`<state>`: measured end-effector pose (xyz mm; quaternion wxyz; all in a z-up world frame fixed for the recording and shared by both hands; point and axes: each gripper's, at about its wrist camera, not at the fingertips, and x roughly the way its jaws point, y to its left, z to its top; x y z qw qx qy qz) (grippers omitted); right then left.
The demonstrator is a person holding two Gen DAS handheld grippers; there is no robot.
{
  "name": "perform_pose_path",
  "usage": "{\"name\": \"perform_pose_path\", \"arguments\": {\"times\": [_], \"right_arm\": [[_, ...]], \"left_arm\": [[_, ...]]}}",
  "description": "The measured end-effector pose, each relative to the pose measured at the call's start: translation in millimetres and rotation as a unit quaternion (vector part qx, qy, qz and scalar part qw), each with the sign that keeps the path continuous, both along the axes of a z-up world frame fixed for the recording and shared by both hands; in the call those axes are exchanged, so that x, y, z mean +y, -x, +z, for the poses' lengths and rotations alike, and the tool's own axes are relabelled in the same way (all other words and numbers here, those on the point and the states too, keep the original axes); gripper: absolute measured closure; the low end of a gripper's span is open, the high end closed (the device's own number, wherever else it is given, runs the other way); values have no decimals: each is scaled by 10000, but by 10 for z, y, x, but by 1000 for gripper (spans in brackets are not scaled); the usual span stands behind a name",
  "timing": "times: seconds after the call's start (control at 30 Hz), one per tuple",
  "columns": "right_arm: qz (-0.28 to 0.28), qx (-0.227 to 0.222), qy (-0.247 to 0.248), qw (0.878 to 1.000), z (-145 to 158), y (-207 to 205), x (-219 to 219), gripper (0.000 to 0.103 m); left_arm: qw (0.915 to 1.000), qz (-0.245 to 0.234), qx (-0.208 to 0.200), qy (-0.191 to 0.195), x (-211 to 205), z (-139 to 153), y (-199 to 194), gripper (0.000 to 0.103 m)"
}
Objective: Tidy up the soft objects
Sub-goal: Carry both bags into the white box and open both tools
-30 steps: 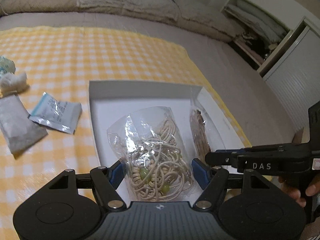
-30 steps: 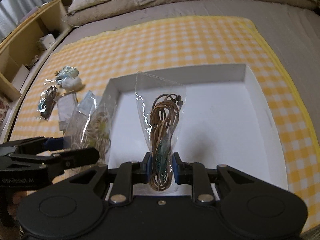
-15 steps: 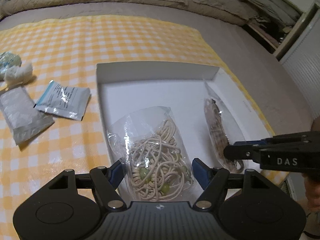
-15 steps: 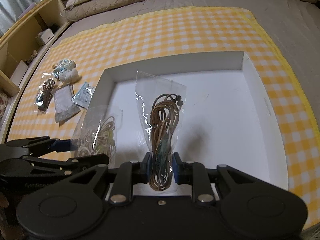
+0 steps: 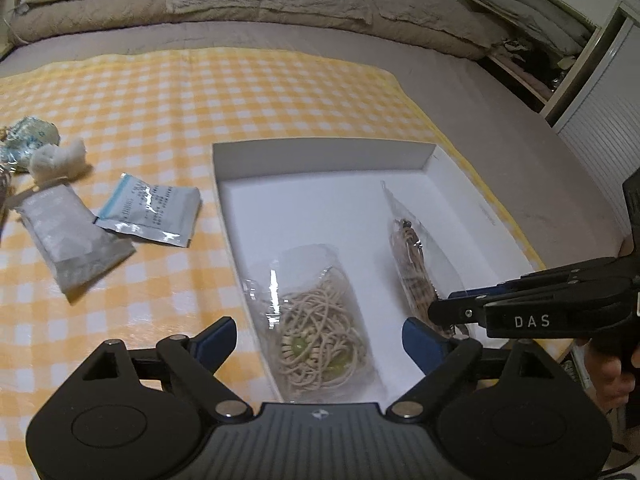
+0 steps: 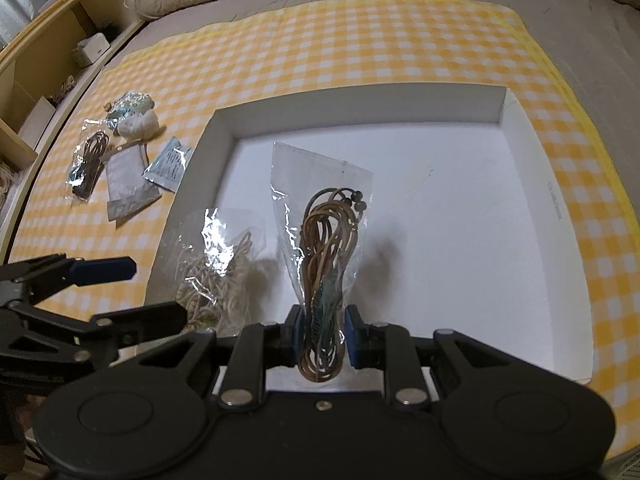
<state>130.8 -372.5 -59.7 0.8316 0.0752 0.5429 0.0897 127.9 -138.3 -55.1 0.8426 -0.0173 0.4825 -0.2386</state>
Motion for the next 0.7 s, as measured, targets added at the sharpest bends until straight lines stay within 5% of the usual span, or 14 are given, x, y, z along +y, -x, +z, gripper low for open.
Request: {"name": "perform_pose_path", "arguments": {"times": [0.27, 0.5, 0.6, 0.7], "right_arm": [[117, -18, -112, 9999, 25, -38, 109, 59], [43, 22, 8, 10000, 16, -47, 113, 59], [-6, -240, -121, 9996, 88, -44, 71, 64], [107, -313, -282, 9991, 103, -71, 94, 82]], "left_arm": [[9998, 90, 94, -154, 99, -30, -6, 12], [9997, 64, 93, -198, 103, -28, 4, 12], [9998, 62, 97, -174, 97, -18, 9, 12], [9998, 44, 75, -166, 93, -12, 16, 12]]}}
